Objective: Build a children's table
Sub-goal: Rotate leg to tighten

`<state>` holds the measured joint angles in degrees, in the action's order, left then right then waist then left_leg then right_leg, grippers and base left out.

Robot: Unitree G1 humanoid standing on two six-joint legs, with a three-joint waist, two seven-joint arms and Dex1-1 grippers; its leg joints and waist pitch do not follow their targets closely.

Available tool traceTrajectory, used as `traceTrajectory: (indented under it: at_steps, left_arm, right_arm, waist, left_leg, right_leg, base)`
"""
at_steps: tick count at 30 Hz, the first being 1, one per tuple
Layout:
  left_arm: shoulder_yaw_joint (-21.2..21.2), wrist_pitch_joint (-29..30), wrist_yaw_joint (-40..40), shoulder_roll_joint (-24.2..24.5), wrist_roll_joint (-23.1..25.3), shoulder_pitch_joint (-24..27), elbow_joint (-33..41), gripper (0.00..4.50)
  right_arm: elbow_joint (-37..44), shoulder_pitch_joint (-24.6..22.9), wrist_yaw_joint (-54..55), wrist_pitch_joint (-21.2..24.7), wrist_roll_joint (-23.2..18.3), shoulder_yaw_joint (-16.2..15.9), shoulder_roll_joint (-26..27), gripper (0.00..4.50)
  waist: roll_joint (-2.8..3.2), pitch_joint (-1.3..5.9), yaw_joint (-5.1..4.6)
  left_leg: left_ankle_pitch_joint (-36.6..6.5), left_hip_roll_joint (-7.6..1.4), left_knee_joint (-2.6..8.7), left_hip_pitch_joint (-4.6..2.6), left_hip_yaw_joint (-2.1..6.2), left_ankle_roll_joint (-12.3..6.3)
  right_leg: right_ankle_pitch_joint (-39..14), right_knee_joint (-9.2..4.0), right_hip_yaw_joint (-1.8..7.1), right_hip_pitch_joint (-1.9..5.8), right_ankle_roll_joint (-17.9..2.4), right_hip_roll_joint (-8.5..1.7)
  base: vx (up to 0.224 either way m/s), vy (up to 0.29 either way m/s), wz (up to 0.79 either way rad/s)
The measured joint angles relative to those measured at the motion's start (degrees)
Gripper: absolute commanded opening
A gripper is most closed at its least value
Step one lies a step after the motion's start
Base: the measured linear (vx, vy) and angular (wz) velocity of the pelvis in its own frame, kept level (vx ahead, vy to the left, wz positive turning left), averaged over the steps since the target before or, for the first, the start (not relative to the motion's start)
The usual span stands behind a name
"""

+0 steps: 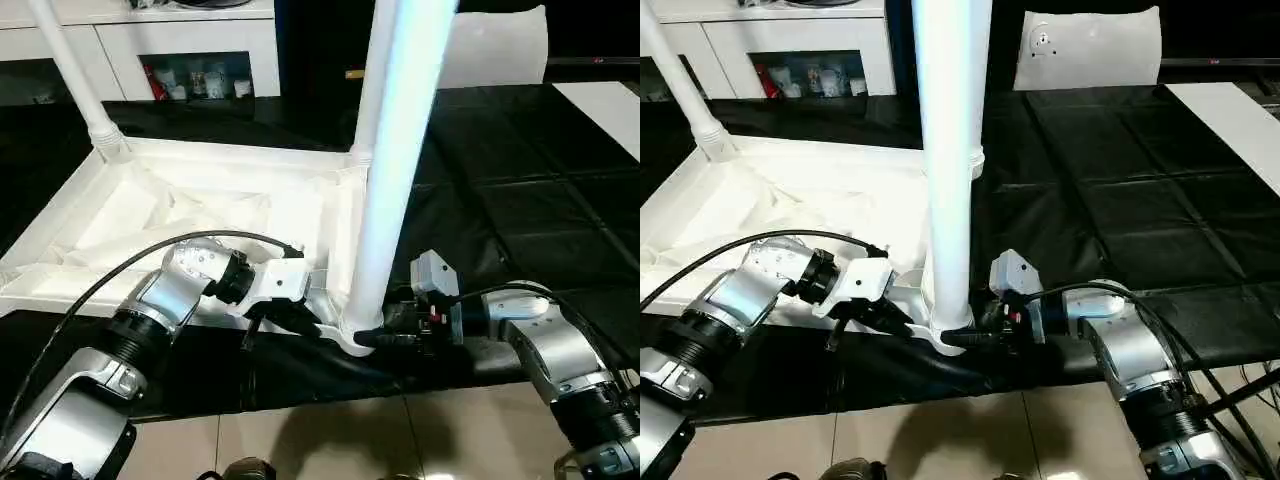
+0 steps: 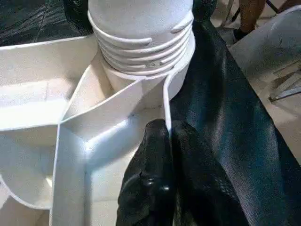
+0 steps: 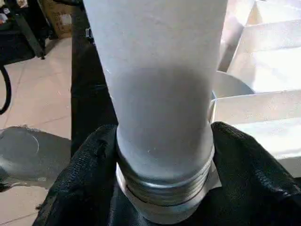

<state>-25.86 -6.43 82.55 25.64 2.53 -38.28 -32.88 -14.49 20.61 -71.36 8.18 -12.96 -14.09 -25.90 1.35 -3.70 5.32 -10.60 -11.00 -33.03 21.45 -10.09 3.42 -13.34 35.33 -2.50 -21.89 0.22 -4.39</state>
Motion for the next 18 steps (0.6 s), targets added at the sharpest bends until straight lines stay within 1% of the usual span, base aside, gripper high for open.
traceTrajectory:
  at_steps: [1, 4, 6, 8, 10, 12, 14, 16, 18]
  left_arm:
    - [0.00, 0.10, -0.03, -0.02, 0.01, 0.00, 0.00, 0.00]
    - [0.24, 2.91, -0.77, -0.47, 0.00, 0.08, 0.51, 0.00]
    - [1.07, 6.57, -2.77, -1.28, 0.04, 0.62, 1.32, 0.00]
    - [2.66, 10.78, -5.94, -1.82, 0.37, 1.49, 2.46, 0.00]
    - [5.09, 16.64, -11.70, -3.78, 1.62, 2.43, 4.31, 0.00]
    - [6.63, 22.07, -17.23, -6.34, 2.26, 2.62, 5.53, 0.00]
    - [8.04, 26.51, -23.00, -9.69, 2.50, 2.63, 6.32, 0.00]
    - [9.21, 29.85, -27.63, -12.90, 2.43, 2.71, 6.76, 0.00]
    - [11.16, 33.01, -34.31, -16.95, 2.43, 2.75, 6.69, 0.00]
  right_arm:
    - [0.17, -0.17, 0.09, 0.31, -0.12, 0.07, 0.07, 2.74]
    - [1.61, -2.25, 2.04, 1.99, -1.00, 1.17, 1.38, 2.74]
    - [2.87, -4.38, 5.81, 3.10, -1.08, 2.73, 3.34, 2.72]
    - [3.32, -5.90, 11.51, 3.91, -0.86, 4.38, 6.38, 2.72]
    - [3.78, -7.14, 20.07, 5.45, 0.09, 6.70, 10.85, 2.72]
    - [3.88, -6.89, 28.47, 7.71, 0.35, 8.79, 15.08, 2.72]
    - [3.06, -5.35, 35.39, 9.50, 1.42, 10.83, 18.08, 2.70]
    - [2.30, -4.05, 40.18, 10.44, 2.11, 12.10, 19.72, 2.68]
    - [0.21, -1.37, 46.47, 11.22, 3.91, 13.71, 22.61, 2.68]
  waist:
    - [0.00, 0.00, 0.01]
    - [-0.01, 0.01, 0.11]
    - [-0.01, 0.01, -0.03]
    - [0.02, 0.00, -0.46]
    - [0.06, -0.02, -0.76]
    - [0.23, -0.16, -1.95]
    - [0.19, -0.21, -3.13]
    - [0.19, -0.22, -3.78]
    - [0.18, -0.22, -4.15]
  left_leg:
    - [0.00, 0.00, 0.00, 0.00, 0.00, -0.01]
    - [0.01, 0.00, 0.00, -0.07, 0.00, -0.01]
    - [0.03, 0.00, 0.02, -0.20, -0.03, 0.01]
    - [-0.06, 0.02, 0.08, -0.37, -0.09, 0.25]
    - [-0.01, 0.02, 0.13, -0.56, -0.10, 0.29]
    - [0.00, 0.07, 0.16, -0.60, -0.10, 0.31]
    - [0.02, 0.25, 0.15, -0.50, -0.10, 0.30]
    - [0.04, 0.27, 0.14, -0.45, -0.10, 0.27]
    - [0.05, 0.28, 0.13, -0.41, -0.11, 0.25]
  right_leg:
    - [0.00, 0.00, 0.00, 0.01, 0.00, 0.00]
    - [0.00, 0.00, 0.01, 0.07, 0.00, -0.02]
    - [0.06, 0.03, 0.03, 0.15, -0.10, -0.02]
    - [0.21, 0.04, 0.11, 0.19, -0.33, -0.02]
    - [0.26, 0.00, 0.12, 0.32, -0.41, -0.02]
    - [0.14, -0.31, 0.18, 0.33, -0.21, -0.02]
    - [0.16, -0.44, 0.30, 0.13, -0.23, -0.12]
    - [0.29, -0.63, 0.30, 0.05, -0.44, -0.13]
    - [0.59, -0.65, 0.28, -0.05, -0.75, -0.13]
  base:
    - [0.000, 0.000, 0.00]
    - [0.000, 0.000, 0.00]
    - [0.000, 0.000, 0.00]
    - [0.000, 0.000, 0.00]
    - [-0.026, 0.001, -0.01]
    - [-0.058, 0.009, -0.05]
    - [-0.026, 0.014, -0.05]
    - [0.000, 0.000, 0.00]
    - [0.000, 0.000, 0.00]
